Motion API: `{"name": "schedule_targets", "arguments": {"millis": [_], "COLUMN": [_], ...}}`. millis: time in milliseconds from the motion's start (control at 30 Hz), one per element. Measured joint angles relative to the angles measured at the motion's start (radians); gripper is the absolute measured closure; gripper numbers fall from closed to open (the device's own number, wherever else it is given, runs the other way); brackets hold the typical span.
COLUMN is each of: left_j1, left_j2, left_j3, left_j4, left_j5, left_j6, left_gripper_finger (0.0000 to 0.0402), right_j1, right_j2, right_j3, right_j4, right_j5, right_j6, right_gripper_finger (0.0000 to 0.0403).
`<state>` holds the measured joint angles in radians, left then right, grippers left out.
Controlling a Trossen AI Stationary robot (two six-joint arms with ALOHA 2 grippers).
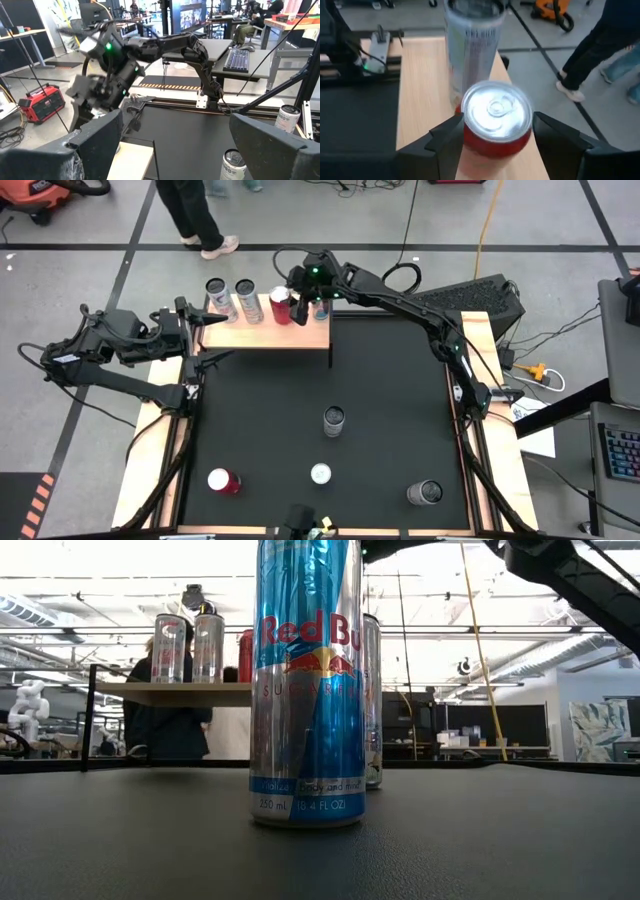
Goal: Place canned beverage on shelf
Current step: Adjust the red black soda can on the shelf
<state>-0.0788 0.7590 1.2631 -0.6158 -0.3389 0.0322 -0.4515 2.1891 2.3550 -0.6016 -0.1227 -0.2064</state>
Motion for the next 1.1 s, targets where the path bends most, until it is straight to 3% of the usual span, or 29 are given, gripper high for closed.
{"name": "schedule_targets", "arguments": {"millis": [467,1100], "left_j1": [0.000,0.000], "left_j2": [0.000,0.000], "left_j3": [0.000,0.000], "left_j4": [0.001,0.002], "left_j5": [0.000,0.000], "left_j6": [-0.001,0.000], "left_gripper_finger": [0.0035,0.0035], "right_j1": [0.007,0.015], "right_j2": [-0.006,0.016], "right_j3": [0.000,0.000], "right_j4": [0.008,0.011], "right_j5": [-0.063,-0.061], "right_j6": [0.010,0.010], "right_gripper_finger": [0.0189,0.0191]}}
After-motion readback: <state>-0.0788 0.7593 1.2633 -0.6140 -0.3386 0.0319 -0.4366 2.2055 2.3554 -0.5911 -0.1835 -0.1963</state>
